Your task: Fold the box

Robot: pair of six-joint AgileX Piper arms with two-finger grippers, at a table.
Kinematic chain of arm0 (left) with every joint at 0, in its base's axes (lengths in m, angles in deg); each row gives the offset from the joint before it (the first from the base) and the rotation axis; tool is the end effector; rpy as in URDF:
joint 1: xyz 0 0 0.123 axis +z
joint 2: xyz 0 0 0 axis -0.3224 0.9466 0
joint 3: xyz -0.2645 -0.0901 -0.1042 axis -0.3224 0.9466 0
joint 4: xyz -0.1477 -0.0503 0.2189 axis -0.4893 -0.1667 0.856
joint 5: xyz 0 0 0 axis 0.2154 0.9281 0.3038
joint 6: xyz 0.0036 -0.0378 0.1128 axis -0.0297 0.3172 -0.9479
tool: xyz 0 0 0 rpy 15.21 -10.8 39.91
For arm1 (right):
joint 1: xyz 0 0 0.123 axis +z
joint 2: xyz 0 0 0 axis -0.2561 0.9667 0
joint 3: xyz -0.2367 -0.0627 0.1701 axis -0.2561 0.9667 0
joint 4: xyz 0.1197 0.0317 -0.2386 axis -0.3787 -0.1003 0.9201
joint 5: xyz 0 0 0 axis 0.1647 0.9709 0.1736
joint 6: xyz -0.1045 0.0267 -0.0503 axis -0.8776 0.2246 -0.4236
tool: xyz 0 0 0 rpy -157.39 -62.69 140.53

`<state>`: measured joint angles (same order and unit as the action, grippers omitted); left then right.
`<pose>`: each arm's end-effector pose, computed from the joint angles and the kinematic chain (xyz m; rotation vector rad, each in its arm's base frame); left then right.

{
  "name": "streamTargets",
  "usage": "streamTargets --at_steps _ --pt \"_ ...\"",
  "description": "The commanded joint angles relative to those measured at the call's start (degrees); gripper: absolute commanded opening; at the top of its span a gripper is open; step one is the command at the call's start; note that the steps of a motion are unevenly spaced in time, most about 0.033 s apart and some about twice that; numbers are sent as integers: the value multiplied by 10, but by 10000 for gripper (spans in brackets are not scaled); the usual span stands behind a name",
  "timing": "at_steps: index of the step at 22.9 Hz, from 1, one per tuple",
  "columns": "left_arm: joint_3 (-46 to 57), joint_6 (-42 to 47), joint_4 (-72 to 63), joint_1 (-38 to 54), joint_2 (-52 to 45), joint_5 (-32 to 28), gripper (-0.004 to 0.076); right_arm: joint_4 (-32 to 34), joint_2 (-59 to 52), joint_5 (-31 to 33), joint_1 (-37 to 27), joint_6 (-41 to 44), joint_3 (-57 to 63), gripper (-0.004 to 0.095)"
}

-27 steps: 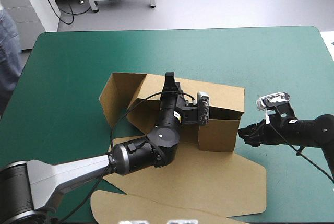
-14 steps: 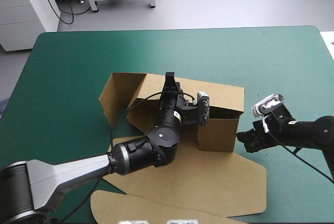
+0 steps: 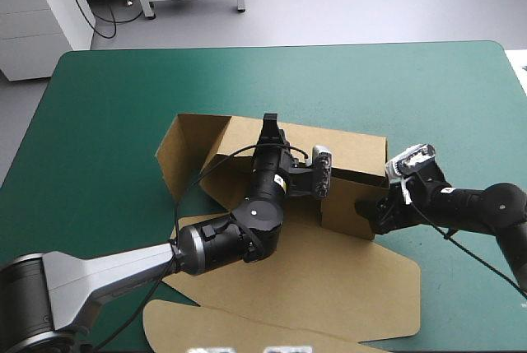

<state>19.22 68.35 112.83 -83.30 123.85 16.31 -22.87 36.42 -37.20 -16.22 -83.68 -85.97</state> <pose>0.2465 -0.3161 0.2834 1.5446 1.3961 0.7931 0.2256 0.0618 0.2656 -0.6897 2.2571 0.5403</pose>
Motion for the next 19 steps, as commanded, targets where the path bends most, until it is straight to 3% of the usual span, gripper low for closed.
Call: streamTargets --at_steps 1,2,4,12,16,19 --pt "1 -7 -98 -4 -2 -36 -10 -30 -11 -137 46 62 -15 643" --pt "1 -7 -101 -4 -2 -25 -10 -10 -11 -194 71 112 -15 643" --pt "1 -6 -102 -4 -2 -13 -10 16 -11 -219 82 150 -15 643" --pt "0 15 -115 -4 -2 -10 -10 32 -11 -201 82 150 -15 642" --pt "-16 35 -118 2 2 -16 -10 52 -11 -263 82 162 -26 516" --pt "-35 33 -121 2 16 3 -10 63 -5 -267 82 165 -56 430"
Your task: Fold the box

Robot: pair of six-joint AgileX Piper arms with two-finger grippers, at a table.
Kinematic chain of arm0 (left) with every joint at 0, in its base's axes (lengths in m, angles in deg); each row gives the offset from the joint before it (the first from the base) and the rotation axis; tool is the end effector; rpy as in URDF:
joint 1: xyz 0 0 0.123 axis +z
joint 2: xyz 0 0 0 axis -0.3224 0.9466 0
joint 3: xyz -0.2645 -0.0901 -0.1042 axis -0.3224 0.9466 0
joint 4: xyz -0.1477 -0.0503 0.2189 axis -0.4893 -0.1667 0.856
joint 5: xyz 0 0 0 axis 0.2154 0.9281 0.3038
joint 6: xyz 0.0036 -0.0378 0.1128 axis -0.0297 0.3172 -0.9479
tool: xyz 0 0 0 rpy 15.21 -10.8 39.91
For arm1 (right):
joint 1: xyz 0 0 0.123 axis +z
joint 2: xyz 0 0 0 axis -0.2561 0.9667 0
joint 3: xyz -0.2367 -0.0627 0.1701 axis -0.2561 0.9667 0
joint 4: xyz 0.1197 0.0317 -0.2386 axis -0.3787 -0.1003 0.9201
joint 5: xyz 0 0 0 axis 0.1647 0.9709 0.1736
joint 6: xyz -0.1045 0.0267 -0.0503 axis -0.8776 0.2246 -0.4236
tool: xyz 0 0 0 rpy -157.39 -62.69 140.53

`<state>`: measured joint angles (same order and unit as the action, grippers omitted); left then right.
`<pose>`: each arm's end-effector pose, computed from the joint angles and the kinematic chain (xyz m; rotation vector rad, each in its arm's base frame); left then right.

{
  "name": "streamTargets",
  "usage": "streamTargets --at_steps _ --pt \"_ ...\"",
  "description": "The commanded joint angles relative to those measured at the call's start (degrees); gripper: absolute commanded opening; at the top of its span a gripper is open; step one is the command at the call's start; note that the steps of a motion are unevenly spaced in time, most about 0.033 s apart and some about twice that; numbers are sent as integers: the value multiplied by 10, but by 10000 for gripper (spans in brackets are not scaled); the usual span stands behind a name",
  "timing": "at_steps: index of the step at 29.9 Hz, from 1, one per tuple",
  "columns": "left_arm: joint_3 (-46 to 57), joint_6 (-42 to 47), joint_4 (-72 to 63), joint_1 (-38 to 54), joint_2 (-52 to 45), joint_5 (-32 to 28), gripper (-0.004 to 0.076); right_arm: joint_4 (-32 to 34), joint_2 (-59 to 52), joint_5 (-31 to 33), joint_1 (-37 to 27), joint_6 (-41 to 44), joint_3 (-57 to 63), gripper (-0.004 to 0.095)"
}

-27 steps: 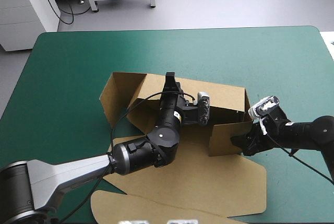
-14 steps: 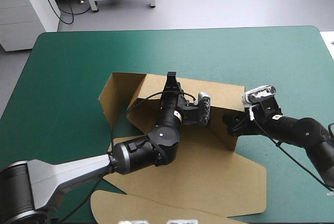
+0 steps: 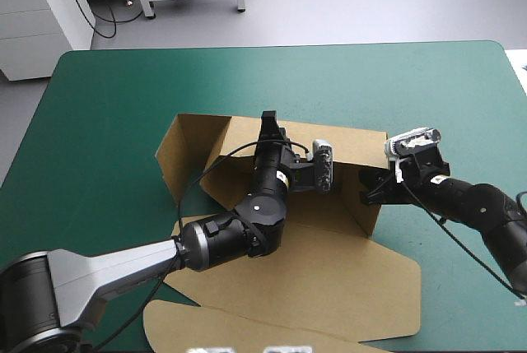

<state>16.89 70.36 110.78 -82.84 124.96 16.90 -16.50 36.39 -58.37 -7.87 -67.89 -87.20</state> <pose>0.2518 -0.3198 0.2862 1.4855 1.4645 0.7536 0.2513 0.0678 0.2827 -0.4220 2.1560 0.3553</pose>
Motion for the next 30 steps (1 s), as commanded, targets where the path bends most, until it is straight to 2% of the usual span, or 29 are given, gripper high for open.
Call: streamTargets --at_steps 1,7,12,17,30 --pt "-19 8 -105 -2 10 -2 -10 2 0 -53 -2 7 -51 416" --pt "-55 -3 -158 -2 39 5 -10 5 44 -11 -2 46 -99 411" --pt "-59 -26 -154 -2 39 10 -10 31 64 67 -2 75 -100 379" --pt "-59 -54 -153 -2 39 15 -10 49 61 90 -2 132 -97 349" --pt "-59 -54 -152 -2 39 13 -10 46 57 107 -2 158 -22 346"
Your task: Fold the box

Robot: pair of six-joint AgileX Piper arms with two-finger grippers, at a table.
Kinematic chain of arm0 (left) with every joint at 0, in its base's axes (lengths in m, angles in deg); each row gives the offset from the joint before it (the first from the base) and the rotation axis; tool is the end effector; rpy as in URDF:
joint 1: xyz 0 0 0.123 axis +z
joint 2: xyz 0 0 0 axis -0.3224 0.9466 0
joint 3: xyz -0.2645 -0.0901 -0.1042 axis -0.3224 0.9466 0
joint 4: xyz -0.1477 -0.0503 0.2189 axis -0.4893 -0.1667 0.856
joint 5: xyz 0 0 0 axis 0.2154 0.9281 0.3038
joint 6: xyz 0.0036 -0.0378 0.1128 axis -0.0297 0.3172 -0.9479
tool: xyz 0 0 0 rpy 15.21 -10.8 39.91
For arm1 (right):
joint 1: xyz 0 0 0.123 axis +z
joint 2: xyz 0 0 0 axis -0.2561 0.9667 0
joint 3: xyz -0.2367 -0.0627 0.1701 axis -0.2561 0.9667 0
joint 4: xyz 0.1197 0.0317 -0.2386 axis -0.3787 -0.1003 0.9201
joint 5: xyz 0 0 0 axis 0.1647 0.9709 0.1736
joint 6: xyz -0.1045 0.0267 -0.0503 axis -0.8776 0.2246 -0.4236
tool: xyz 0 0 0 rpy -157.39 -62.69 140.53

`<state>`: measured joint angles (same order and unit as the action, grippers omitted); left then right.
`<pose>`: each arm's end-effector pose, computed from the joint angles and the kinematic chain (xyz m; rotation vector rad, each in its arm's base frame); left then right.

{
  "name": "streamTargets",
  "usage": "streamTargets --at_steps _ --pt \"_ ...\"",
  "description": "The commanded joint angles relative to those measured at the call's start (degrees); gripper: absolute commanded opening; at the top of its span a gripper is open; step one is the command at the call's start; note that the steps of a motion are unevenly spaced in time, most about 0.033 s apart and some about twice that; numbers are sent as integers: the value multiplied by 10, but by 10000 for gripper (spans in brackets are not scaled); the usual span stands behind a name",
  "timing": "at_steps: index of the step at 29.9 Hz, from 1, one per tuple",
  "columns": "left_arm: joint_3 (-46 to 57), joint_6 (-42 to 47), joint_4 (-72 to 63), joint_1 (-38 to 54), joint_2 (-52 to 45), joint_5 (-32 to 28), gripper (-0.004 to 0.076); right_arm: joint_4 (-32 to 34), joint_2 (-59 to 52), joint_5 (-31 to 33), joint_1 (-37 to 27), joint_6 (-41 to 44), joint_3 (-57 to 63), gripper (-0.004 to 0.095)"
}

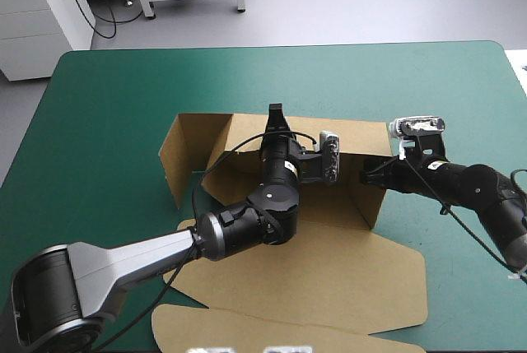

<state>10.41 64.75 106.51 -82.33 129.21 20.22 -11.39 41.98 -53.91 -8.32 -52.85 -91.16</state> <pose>0.2647 -0.3329 0.2868 1.5044 1.5102 0.8034 0.2687 0.0690 0.2731 -0.2381 2.3152 0.4606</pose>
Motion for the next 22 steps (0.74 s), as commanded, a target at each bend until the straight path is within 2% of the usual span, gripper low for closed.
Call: streamTargets --at_steps 1,5,10,17,22 --pt "5 2 -109 -8 -4 -20 -10 -8 1 62 3 8 21 346" --pt "5 2 -110 -8 -4 -15 -10 -8 1 63 3 14 26 324" --pt "5 -3 -110 -8 -4 -15 -10 -8 1 71 3 16 26 152" --pt "5 -3 -110 -8 -4 -14 -10 -3 1 83 3 12 26 -9" --pt "5 -13 -107 -8 -4 -14 -10 2 1 78 3 12 24 3"
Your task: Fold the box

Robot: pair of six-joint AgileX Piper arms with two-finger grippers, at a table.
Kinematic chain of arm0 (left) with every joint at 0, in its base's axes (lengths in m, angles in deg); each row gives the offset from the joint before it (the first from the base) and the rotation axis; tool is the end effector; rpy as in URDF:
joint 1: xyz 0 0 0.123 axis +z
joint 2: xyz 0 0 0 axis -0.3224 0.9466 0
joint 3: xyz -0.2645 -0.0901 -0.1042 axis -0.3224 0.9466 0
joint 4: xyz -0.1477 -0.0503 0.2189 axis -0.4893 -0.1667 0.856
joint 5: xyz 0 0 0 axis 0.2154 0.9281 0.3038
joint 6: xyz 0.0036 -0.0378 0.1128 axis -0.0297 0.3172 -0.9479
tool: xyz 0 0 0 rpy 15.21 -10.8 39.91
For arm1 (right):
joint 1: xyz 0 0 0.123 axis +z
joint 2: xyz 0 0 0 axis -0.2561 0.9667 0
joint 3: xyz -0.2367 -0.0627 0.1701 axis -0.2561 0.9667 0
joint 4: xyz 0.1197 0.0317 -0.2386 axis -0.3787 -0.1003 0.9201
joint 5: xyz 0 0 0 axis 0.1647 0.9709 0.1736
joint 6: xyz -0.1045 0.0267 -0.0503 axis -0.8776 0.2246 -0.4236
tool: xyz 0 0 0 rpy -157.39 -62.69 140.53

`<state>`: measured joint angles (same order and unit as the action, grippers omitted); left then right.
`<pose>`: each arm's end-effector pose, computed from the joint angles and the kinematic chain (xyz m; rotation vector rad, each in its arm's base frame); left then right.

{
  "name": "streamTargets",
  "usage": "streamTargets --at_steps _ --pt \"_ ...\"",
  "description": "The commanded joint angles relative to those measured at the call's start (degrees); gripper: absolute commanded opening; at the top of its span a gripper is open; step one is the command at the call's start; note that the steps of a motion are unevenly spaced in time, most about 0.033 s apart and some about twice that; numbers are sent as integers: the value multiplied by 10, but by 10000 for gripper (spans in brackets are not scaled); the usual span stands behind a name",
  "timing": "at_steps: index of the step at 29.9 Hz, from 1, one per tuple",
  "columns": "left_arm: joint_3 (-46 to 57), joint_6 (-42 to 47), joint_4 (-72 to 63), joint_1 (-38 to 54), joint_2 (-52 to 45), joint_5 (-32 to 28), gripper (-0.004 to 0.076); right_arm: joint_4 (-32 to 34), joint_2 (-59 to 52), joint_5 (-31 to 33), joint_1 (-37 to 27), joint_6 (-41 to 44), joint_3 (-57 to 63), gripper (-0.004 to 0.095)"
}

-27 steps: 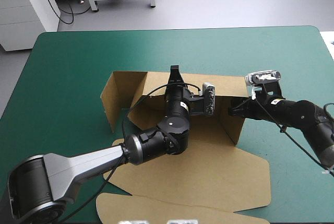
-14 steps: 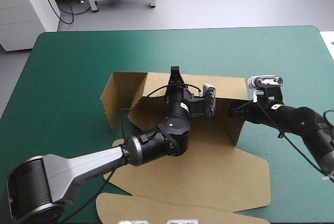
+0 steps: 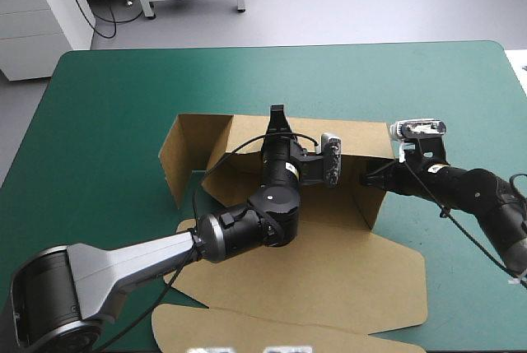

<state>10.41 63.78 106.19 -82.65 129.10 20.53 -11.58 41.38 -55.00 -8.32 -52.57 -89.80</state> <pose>0.2626 -0.3334 0.2871 1.5191 1.5029 0.8102 0.2655 0.0676 0.2690 -0.2188 2.3148 0.4563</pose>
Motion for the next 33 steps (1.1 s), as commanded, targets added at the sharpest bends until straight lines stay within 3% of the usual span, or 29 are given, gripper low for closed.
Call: streamTargets --at_steps 1,4,11,14,17,25,33 --pt "5 -3 -101 -4 -3 -17 -10 3 7 89 3 9 6 3" --pt "5 -3 -84 -4 -3 -17 -10 12 7 90 3 27 -11 3" --pt "5 -3 -52 -4 -3 -17 -10 118 15 114 3 135 -81 3" --pt "5 -3 -41 -4 -3 -17 -2 134 25 124 3 148 -98 3" --pt "7 -3 -29 -4 -3 -17 59 135 35 128 3 154 -109 3" --pt "7 -3 10 -5 -3 -13 398 159 74 173 3 171 -165 3" --pt "7 11 141 -33 -11 -2 409 180 119 228 3 190 -237 3"
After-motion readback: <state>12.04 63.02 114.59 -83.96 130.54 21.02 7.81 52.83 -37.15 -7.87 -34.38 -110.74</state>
